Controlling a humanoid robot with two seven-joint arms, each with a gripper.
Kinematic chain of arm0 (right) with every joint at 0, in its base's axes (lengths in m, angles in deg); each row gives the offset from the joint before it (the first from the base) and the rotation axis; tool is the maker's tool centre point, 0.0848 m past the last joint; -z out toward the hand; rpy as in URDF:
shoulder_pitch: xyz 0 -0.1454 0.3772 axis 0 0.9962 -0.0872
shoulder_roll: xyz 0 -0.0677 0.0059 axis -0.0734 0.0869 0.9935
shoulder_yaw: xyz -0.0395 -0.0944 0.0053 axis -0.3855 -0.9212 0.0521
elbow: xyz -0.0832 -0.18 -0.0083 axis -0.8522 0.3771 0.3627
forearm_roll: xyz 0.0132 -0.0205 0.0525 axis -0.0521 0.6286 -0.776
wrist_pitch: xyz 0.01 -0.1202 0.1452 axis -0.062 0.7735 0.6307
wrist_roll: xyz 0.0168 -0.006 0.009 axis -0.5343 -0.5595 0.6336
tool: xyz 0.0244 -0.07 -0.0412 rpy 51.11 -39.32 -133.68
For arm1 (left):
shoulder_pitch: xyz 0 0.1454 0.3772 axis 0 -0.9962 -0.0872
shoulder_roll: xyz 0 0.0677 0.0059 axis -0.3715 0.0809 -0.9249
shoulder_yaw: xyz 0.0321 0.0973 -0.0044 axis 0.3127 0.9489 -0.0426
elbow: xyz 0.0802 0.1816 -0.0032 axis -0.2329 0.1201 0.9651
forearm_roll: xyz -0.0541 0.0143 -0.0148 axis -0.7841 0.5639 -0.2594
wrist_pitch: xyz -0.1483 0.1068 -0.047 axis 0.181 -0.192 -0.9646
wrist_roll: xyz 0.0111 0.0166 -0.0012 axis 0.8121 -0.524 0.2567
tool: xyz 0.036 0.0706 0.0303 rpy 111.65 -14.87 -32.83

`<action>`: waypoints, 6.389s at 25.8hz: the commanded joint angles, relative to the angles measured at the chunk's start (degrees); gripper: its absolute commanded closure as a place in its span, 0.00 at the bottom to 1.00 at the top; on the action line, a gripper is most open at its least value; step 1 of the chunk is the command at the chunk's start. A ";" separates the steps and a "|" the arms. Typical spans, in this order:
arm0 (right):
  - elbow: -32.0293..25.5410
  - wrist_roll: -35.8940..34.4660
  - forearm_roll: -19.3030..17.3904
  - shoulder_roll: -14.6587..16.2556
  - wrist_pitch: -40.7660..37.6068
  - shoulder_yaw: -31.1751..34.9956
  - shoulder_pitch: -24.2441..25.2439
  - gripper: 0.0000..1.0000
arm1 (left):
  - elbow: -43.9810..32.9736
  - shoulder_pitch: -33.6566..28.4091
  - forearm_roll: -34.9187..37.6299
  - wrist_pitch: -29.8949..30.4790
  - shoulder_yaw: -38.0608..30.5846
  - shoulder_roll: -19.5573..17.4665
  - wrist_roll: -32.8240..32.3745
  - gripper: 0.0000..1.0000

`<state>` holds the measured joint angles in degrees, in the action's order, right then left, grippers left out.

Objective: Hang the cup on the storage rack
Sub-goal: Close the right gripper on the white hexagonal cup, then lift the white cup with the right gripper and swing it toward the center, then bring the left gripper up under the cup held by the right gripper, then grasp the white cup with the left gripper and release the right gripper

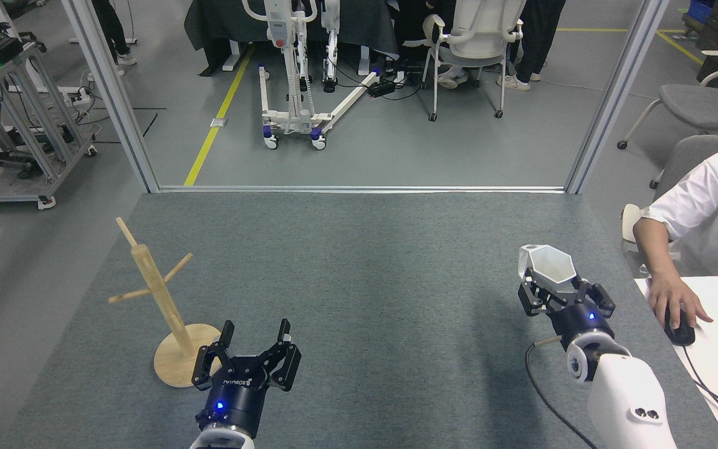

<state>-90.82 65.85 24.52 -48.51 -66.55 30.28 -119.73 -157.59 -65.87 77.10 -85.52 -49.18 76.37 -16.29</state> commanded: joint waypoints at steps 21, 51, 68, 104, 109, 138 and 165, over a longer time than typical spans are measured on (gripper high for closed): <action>-2.69 16.95 0.10 -4.25 5.14 -0.62 -20.91 0.96 | -3.05 -0.03 0.44 3.59 0.44 -0.25 -0.02 0.01; -41.36 49.47 -0.87 -11.02 22.28 -10.73 -19.94 0.98 | 10.31 13.77 0.88 -5.46 11.95 1.50 -5.29 0.01; -47.34 57.65 -0.87 -13.66 31.15 -14.24 -19.94 0.98 | 10.40 20.36 -2.46 -9.33 14.50 1.77 -8.19 0.01; -51.47 57.73 -0.87 -20.34 30.36 -21.10 -7.37 0.98 | 10.13 19.83 -1.67 -10.47 17.14 1.68 -8.28 0.01; -51.38 57.65 -0.69 -20.51 30.45 -22.85 -6.05 0.98 | 10.31 19.83 -1.67 -11.44 16.96 1.15 -8.19 0.01; -50.59 57.12 -0.34 -20.16 30.36 -24.79 -4.21 0.98 | 4.86 17.02 3.34 -7.75 15.64 -2.80 -3.36 0.01; -50.15 57.03 -0.25 -20.16 30.45 -24.79 -4.30 0.98 | 13.56 24.93 8.08 -0.19 20.30 0.27 -0.28 0.01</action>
<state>-140.96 122.88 24.33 -68.74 -36.17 5.49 -124.03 -146.60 -42.46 84.37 -85.31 -29.28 75.77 -16.34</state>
